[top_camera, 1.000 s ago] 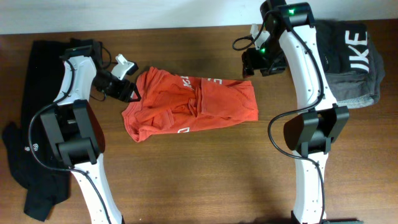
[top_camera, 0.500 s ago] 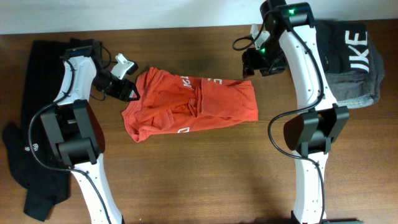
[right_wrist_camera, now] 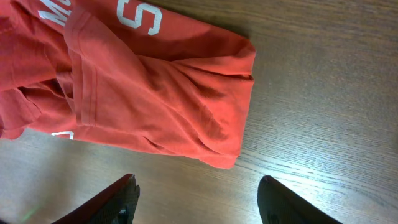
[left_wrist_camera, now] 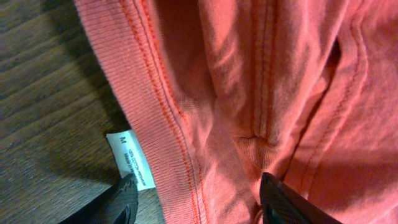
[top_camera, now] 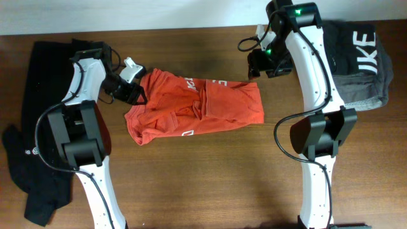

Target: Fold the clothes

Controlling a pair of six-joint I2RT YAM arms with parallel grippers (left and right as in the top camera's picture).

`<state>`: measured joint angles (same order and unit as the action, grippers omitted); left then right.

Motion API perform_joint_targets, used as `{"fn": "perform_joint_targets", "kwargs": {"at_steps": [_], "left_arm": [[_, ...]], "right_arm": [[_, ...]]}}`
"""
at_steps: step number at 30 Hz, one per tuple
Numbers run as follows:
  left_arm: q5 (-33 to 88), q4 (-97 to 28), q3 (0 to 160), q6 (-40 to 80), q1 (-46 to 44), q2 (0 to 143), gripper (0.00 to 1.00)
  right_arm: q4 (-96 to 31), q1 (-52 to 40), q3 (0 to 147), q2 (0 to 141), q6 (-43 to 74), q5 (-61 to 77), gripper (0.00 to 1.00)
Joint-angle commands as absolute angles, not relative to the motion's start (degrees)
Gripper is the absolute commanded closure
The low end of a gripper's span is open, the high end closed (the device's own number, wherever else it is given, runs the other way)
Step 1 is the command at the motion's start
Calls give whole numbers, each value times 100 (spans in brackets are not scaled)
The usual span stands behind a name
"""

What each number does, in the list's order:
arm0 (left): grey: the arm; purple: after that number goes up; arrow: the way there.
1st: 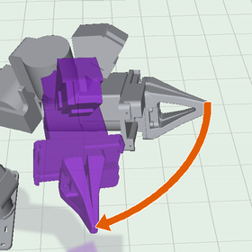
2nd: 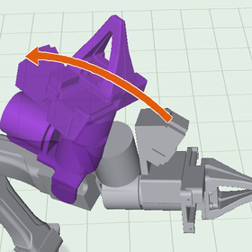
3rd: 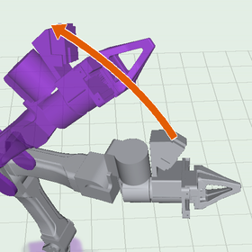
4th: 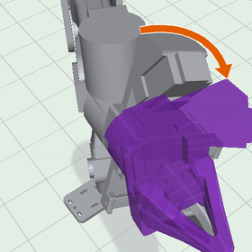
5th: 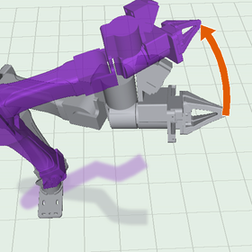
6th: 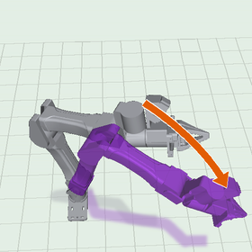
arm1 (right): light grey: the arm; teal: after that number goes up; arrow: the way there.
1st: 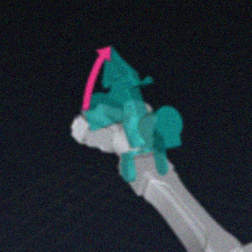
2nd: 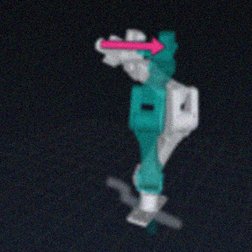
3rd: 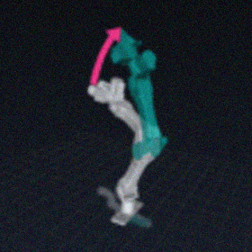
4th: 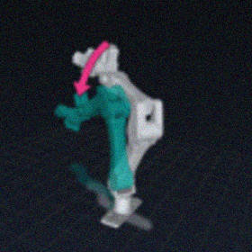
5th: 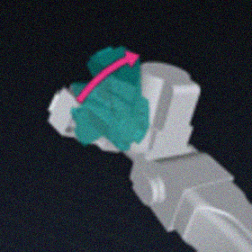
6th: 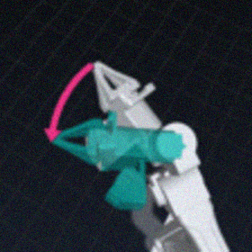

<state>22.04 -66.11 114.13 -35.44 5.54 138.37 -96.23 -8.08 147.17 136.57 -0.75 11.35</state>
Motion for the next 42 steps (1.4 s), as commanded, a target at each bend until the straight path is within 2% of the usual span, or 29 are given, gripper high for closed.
{"fn": "perform_joint_targets", "kwargs": {"at_steps": [1, 6, 14, 16, 21, 22, 34, 36, 38, 42], "left_arm": [[1603, -6442, 11354, -3157, 469, 14057, 40], [1116, -6403, 11343, -2860, 414, 14092, 53], [698, -6517, 11332, -2762, 130, 14403, 53], [604, -6512, 11332, -2672, 62, 14444, 60], [593, -6517, 11330, -2410, 16, 14453, 86], [596, -6521, 11330, -2276, 27, 14453, 99], [661, -6864, 11430, -1612, 436, 13937, 99], [663, -6904, 11478, -1605, 523, 13753, 99], [661, -6912, 11524, -1566, 609, 13533, 99], [663, -6908, 11535, -1562, 751, 13089, 99]], "right_arm": [[-9627, -823, 14818, 13603, -126, 1017, 34], [-9625, -823, 14818, 13605, -126, 978, 34], [-9625, -819, 14818, 13609, -126, 980, 33], [-9627, -819, 14818, 13611, -126, 978, 33], [-9627, -819, 14818, 13611, -126, 978, 33], [-9629, -819, 14818, 13611, -126, 978, 33], [-9649, -819, 14818, 13611, -121, 982, 34], [-9649, -819, 14805, 13614, -99, 982, 43], [-9647, -819, 14776, 13616, -97, 987, 64], [-9559, -821, 14604, 13627, 86, 1109, 96]]}}
